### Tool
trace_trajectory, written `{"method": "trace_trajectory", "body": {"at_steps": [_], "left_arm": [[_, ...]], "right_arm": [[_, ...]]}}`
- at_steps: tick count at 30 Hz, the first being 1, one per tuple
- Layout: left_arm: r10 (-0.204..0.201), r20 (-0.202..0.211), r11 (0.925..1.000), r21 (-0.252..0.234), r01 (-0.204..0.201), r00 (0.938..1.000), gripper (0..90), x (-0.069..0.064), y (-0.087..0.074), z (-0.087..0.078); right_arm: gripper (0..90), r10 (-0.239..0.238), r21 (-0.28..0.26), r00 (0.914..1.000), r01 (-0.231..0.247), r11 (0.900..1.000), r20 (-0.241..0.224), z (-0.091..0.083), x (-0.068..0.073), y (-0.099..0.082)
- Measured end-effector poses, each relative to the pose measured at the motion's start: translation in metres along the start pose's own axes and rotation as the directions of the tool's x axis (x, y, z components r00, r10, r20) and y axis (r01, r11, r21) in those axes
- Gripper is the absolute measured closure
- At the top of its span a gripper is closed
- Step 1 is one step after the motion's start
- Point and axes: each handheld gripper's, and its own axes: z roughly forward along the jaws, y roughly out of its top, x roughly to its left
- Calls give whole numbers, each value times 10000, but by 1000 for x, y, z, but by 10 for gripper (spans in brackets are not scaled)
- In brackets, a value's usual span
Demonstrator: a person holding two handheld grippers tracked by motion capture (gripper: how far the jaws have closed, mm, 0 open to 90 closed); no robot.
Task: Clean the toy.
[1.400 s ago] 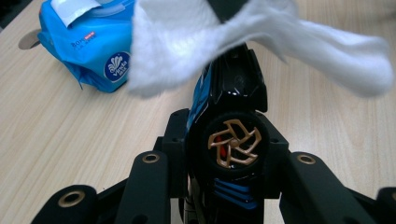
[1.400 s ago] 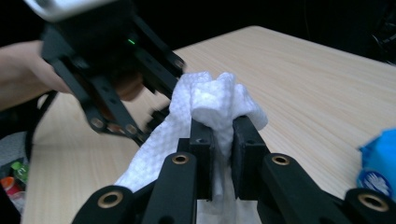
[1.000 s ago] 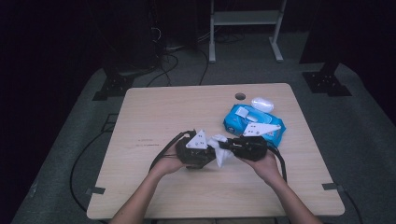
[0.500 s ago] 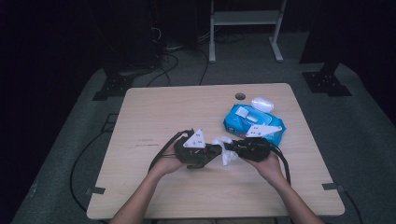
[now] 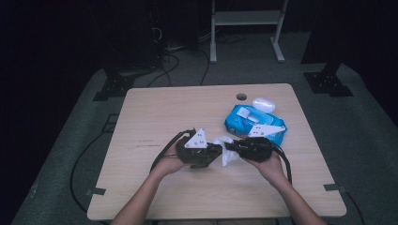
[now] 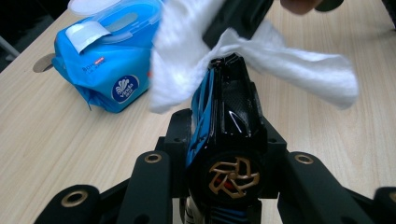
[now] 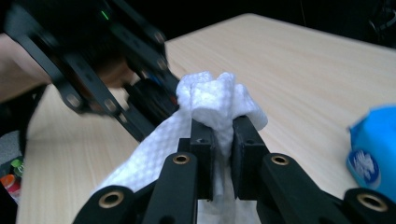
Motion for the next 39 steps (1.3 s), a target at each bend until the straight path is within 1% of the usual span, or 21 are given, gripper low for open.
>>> {"method": "trace_trajectory", "body": {"at_steps": [2,3,5,7,11,12,13,15,16,19,21,22,23,26,28,30,32,34,38,39], "left_arm": [[11,16,10000,-12,-11,10000,652,0,0,1],[88,27,10000,38,-88,10000,653,0,1,1],[61,64,10000,6,-61,10000,653,0,3,3],[55,75,10000,-51,-54,10000,653,0,4,6],[67,132,9998,-209,-64,9999,653,0,10,11],[87,142,9996,-270,-83,9999,653,0,12,12],[69,143,9990,-437,-63,9999,653,0,13,12],[-101,229,9970,-769,118,9997,653,1,15,12],[-127,254,9956,-928,151,9996,653,2,15,12],[-215,286,9921,-1230,249,9994,652,2,13,11],[-515,397,9868,-1518,569,9979,656,2,8,12],[-562,378,9849,-1615,616,9977,659,1,5,12],[-659,317,9805,-1836,707,9973,661,1,2,12],[-835,342,9758,-1998,887,9959,661,1,-3,8],[-941,325,9736,-2059,988,9950,660,1,-6,4],[-970,265,9725,-2102,1004,9949,660,1,-10,-2],[-1097,318,9688,-2200,1140,9935,661,2,-15,-8],[-1237,356,9649,-2289,1286,9917,660,3,-21,-14],[-1404,275,9602,-2399,1429,9897,659,3,-33,-26],[-1420,263,9600,-2400,1441,9895,658,3,-36,-28]], "right_arm": [[803,195,140,9998,-195,9997,25,1,-3,-7],[803,254,234,9997,-254,9994,30,1,-5,-9],[803,432,375,9991,-432,9984,4,2,-7,-12],[803,707,587,9975,-703,9958,-57,3,-11,-15],[803,873,770,9961,-865,9933,-77,3,-14,-19],[804,946,736,9955,-938,9929,-78,2,-14,-19],[804,989,636,9951,-983,9931,-70,-1,-14,-19],[805,1179,389,9930,-1174,9923,-103,-7,-15,-18],[807,1199,285,9927,-1196,9924,-100,-10,-15,-16],[810,1113,137,9938,-1113,9937,-18,-15,-13,-12],[810,1083,66,9940,-1082,9941,-136,-16,-12,-10],[811,1113,-27,9935,-1114,9938,-249,-16,-11,-8],[814,1065,-46,9940,-1066,9943,-256,-15,-9,-6],[814,745,-14,9970,-745,9972,-189,-12,-3,-1],[814,645,-29,9976,-646,9979,-262,-10,0,2],[814,453,-52,9985,-455,9990,-307,-6,5,6],[814,307,-75,9986,-310,9995,-423,-1,9,10],[815,258,-136,9982,-266,9996,-549,6,13,13],[815,92,-150,9969,-104,9998,-776,19,19,18],[815,37,-124,9967,-47,9999,-810,22,21,19]]}}
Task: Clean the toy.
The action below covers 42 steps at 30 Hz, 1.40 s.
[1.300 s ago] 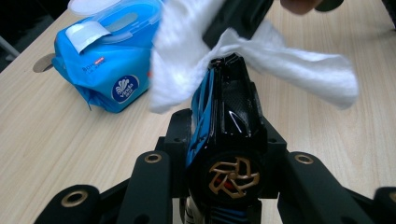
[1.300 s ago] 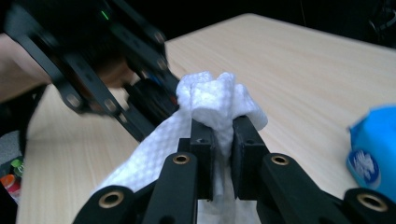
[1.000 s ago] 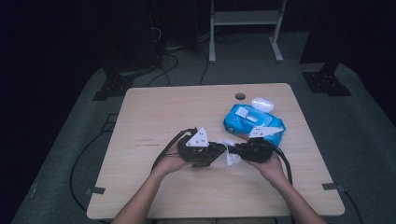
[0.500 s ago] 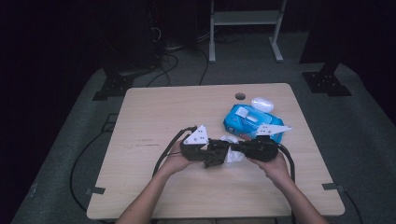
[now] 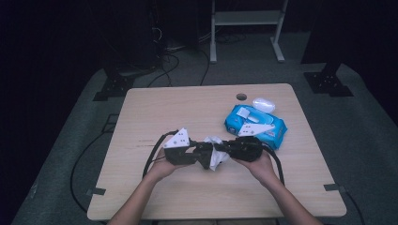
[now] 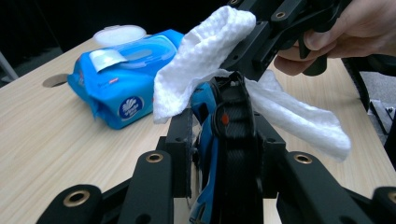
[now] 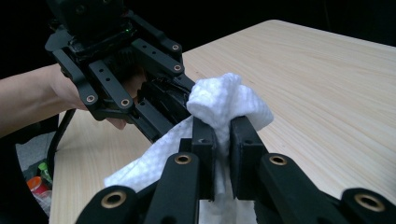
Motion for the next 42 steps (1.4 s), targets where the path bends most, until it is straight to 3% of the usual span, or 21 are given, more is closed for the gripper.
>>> {"method": "trace_trajectory", "body": {"at_steps": [5,9,17,19,21,23,27,32,37,39,42], "left_arm": [[-141,-87,9999,-45,141,9999,657,0,-9,-12],[114,-106,9994,327,-110,9999,657,-1,-13,-20],[-194,-187,9996,219,198,9996,655,1,-24,-31],[-19,-139,9981,617,28,9999,655,0,-27,-30],[238,-149,9918,1262,-217,9996,656,-2,-31,-27],[58,-88,9910,1341,-46,9999,660,-2,-40,-24],[-19,-60,9802,1979,31,10000,665,2,-52,-16],[-202,20,9768,2133,194,9998,667,5,-56,-15],[-56,-4,9758,2187,55,10000,660,5,-56,-14],[-1,-146,9695,2449,37,9999,610,6,-52,-11],[45,-80,9675,2530,-24,10000,551,5,-44,-3]], "right_arm": [[815,-275,148,9996,276,9995,-42,15,5,3],[815,-473,347,9989,475,9983,-62,28,10,2],[814,-584,715,9983,580,9958,39,40,9,-3],[814,-643,829,9979,633,9945,99,42,8,-4],[814,-763,953,9970,747,9926,134,45,7,-6],[814,-799,1092,9966,771,9910,216,47,7,-9],[814,-879,1354,9955,822,9874,360,51,4,-16],[813,-1014,1496,9928,910,9845,635,46,-1,-20],[812,-1057,1577,9885,878,9836,1086,32,-8,-21],[812,-1027,1523,9880,846,9847,1155,29,-10,-23],[812,-1038,1507,9882,863,9848,1123,30,-7,-24]]}}
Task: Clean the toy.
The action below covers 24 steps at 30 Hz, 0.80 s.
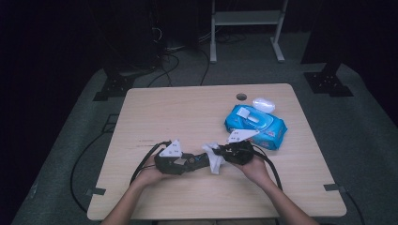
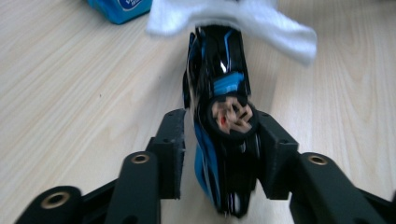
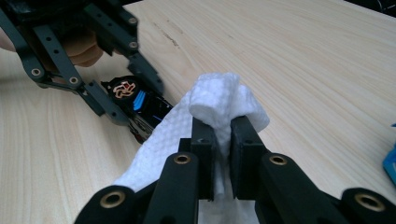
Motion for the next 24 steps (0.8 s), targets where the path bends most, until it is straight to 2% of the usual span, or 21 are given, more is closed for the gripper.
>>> {"method": "trace_trajectory", "body": {"at_steps": [4,9,12,15,18,24], "left_arm": [[-17,37,9993,371,16,10000,500,1,11,13],[-260,-75,9976,640,264,9996,494,5,16,24],[-182,13,9978,636,180,9998,573,5,15,24],[-81,-16,9976,692,82,10000,576,5,15,23],[-43,23,9975,706,41,10000,576,6,14,22],[65,126,9970,770,-75,9999,576,6,10,14]], "right_arm": [[812,-114,-59,9998,113,9999,-179,5,6,2],[811,-189,-44,9997,189,9998,-168,5,5,2],[811,-203,-38,9998,203,9998,-34,1,2,0],[811,-214,47,9996,213,9998,185,-4,-3,-2],[811,-31,21,9996,31,10000,267,-8,-8,-5],[811,-42,52,9993,40,10000,370,-10,-10,-6]]}}
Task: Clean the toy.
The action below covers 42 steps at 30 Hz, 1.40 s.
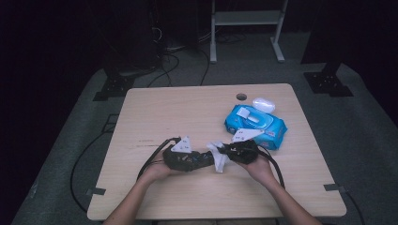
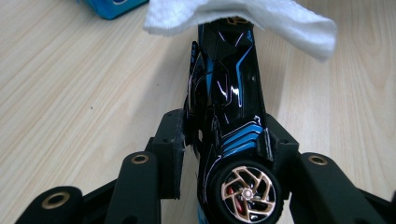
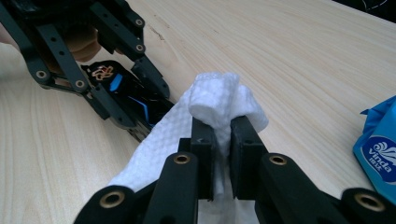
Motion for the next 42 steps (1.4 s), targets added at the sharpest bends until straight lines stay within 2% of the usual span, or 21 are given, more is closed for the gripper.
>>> {"method": "trace_trajectory", "body": {"at_steps": [7,11,12,15,19,22,27,31,33,34,37,40,42], "left_arm": [[-25,-35,9998,193,26,10000,577,3,-8,-13],[-84,-46,9996,257,85,10000,560,3,-5,-9],[-85,-70,9993,363,88,9999,521,2,-3,-7],[163,-28,9982,576,-161,9999,491,2,4,0],[254,28,9965,797,-255,9997,552,2,13,5],[303,33,9955,901,-305,9995,561,1,14,6],[241,98,9961,846,-248,9997,564,3,9,0],[86,8,9965,834,-87,10000,563,6,2,-7],[137,-14,9959,894,-135,9999,558,6,3,-7],[159,4,9953,958,-158,9999,553,6,4,-5],[167,-25,9912,1310,-162,9999,466,5,10,4],[155,-77,9890,1473,-142,9998,460,4,18,11],[137,-56,9835,1807,-125,9999,467,5,23,15]], "right_arm": [[811,230,66,9997,-230,9997,-109,2,0,-4],[811,240,4,9994,-240,9997,-267,4,3,-3],[811,234,-9,9993,-235,9997,-293,5,5,-2],[811,147,-8,9994,-147,9999,-327,6,6,-2],[811,261,-5,9991,-261,9997,-333,5,3,-4],[811,313,1,9991,-313,9995,-281,3,1,-7],[811,347,5,9991,-347,9994,-231,1,-1,-9],[811,402,17,9990,-401,9992,-196,0,-2,-9],[811,432,-3,9989,-433,9991,-183,-1,-2,-9],[811,438,-21,9989,-439,9990,-194,0,-2,-9],[811,466,0,9986,-466,9989,-239,1,-2,-8],[811,446,2,9986,-446,9990,-301,2,-1,-9],[810,427,26,9986,-426,9991,-309,2,-1,-9]]}}
